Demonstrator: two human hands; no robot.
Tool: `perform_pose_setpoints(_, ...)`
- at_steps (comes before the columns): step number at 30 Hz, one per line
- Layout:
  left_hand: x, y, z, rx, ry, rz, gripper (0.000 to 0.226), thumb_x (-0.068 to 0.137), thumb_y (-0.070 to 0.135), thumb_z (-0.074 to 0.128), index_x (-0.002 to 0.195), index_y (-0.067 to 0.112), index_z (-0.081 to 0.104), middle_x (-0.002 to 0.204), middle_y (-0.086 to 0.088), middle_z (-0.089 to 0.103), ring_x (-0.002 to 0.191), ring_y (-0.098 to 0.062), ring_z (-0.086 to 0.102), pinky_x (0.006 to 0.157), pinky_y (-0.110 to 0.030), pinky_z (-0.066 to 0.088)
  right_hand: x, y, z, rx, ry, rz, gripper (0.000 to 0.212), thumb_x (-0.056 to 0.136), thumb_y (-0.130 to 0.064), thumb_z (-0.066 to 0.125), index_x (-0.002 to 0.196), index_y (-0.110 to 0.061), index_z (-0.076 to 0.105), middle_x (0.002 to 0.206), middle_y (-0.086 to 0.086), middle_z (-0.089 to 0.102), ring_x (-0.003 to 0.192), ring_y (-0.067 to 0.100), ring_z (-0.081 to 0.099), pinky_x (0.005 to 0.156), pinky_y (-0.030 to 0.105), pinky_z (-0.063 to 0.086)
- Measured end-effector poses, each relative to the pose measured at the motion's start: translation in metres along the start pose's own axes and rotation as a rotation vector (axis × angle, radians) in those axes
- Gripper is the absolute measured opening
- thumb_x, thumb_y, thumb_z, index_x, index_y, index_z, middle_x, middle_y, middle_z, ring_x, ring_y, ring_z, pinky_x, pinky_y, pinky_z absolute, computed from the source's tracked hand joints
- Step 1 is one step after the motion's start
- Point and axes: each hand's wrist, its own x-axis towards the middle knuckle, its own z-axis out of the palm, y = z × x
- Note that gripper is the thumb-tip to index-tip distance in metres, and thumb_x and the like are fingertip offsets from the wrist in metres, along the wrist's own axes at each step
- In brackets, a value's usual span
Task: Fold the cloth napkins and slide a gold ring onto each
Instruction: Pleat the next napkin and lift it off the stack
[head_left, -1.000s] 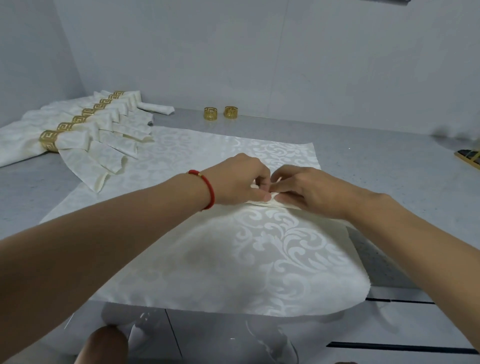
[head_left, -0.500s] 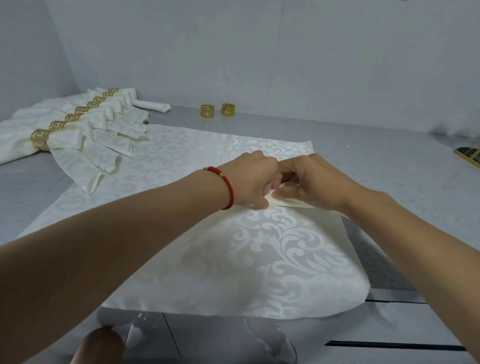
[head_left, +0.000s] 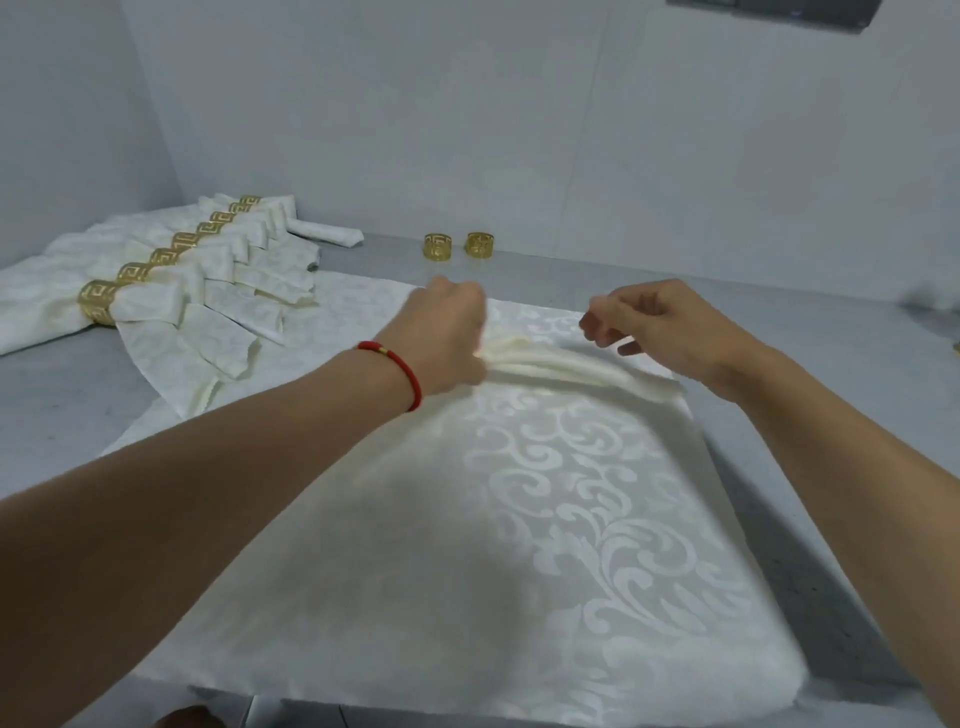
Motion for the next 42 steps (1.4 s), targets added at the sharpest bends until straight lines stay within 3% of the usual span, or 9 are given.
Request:
perform_pose_setpoints(4,0.023,-0.070,-0.011,0.135,0.272,-0.155,0.018,0.075,0.010,0.072,0.073,0.010,0.054,0.086,-0.018,0.064,0.085,-0.038,0.059,0.069,-0.038,0.042,0.053,0.010,0.031,0.120,0.181,0.090,0.031,0.102,-0.037,0.056,0.095,-0.015,0.078,0.099,0.005,0.078,0.092,0.022,0.071,0.094,0.047,0.056)
perform_pose_setpoints(8,0.033,-0.100,0.009,0.275,0.360,-0.264,0.007,0.081,0.009,0.066,0.084,0.005,0.061,0.089,-0.019,0.061,0.088,-0.039,0.058,0.070,-0.042,0.043,0.109,0.014,0.067,0.053,0.305,0.126,0.022,0.096,-0.026,0.061,0.095,-0.014,0.078,0.095,0.003,0.078,0.096,0.027,0.072,0.094,0.045,0.057)
perform_pose_setpoints(15,0.036,-0.128,0.037,0.172,0.419,-0.291,0.045,0.075,0.011,0.074,0.067,0.019,0.030,0.076,-0.011,0.048,0.070,-0.033,0.054,0.063,-0.039,0.041,0.207,0.005,0.107,-0.105,0.409,0.046,0.023,0.099,-0.015,0.057,0.116,-0.011,0.072,0.113,0.008,0.074,0.108,0.028,0.067,0.094,0.035,0.050)
perform_pose_setpoints(20,0.042,-0.138,0.040,0.111,0.466,-0.331,0.046,0.084,0.022,0.067,0.064,0.022,0.026,0.081,0.000,0.039,0.076,-0.020,0.041,0.069,-0.033,0.033,0.276,0.021,0.118,-0.368,0.137,0.054,0.048,0.106,-0.028,0.050,0.152,-0.017,0.044,0.153,0.012,0.048,0.134,0.036,0.049,0.111,0.046,0.041)
perform_pose_setpoints(23,0.042,-0.143,0.043,0.115,0.534,-0.300,0.045,0.067,0.014,0.079,0.061,0.020,0.035,0.069,0.000,0.040,0.063,-0.022,0.041,0.059,-0.033,0.031,0.302,0.028,0.123,-0.529,0.123,0.104,0.044,0.104,-0.039,0.050,0.144,-0.020,0.053,0.151,0.012,0.033,0.131,0.037,0.042,0.110,0.050,0.041)
perform_pose_setpoints(27,0.042,-0.143,0.040,0.151,0.521,-0.263,0.049,0.055,0.009,0.083,0.058,0.020,0.036,0.063,-0.001,0.043,0.055,-0.024,0.043,0.053,-0.031,0.029,0.291,0.026,0.122,-0.222,0.303,0.125,0.022,0.098,-0.027,0.063,0.100,-0.005,0.069,0.121,0.017,0.054,0.100,0.031,0.053,0.088,0.032,0.045)
perform_pose_setpoints(31,0.043,-0.136,0.036,0.105,0.522,-0.260,0.044,0.059,0.004,0.080,0.059,0.017,0.038,0.065,-0.009,0.049,0.059,-0.031,0.049,0.053,-0.037,0.038,0.240,0.022,0.097,0.257,0.393,0.226,0.025,0.090,-0.028,0.072,0.077,-0.007,0.067,0.079,0.005,0.068,0.079,0.026,0.065,0.077,0.035,0.055)
perform_pose_setpoints(36,0.041,-0.125,0.027,0.048,0.545,-0.255,0.035,0.067,0.004,0.073,0.061,0.015,0.040,0.068,-0.012,0.052,0.064,-0.033,0.050,0.059,-0.044,0.046,0.152,0.022,0.064,0.854,0.356,0.232,0.033,0.088,-0.011,0.072,0.117,0.003,0.062,0.102,0.013,0.072,0.085,0.024,0.073,0.096,0.044,0.059)
perform_pose_setpoints(42,0.038,-0.115,0.024,0.043,0.573,-0.187,0.032,0.066,0.002,0.074,0.059,0.010,0.044,0.066,-0.011,0.051,0.062,-0.032,0.048,0.058,-0.039,0.043,0.098,0.026,0.071,0.855,0.313,0.136,0.038,0.091,-0.005,0.072,0.127,-0.011,0.063,0.121,0.013,0.073,0.109,0.030,0.073,0.102,0.041,0.055)
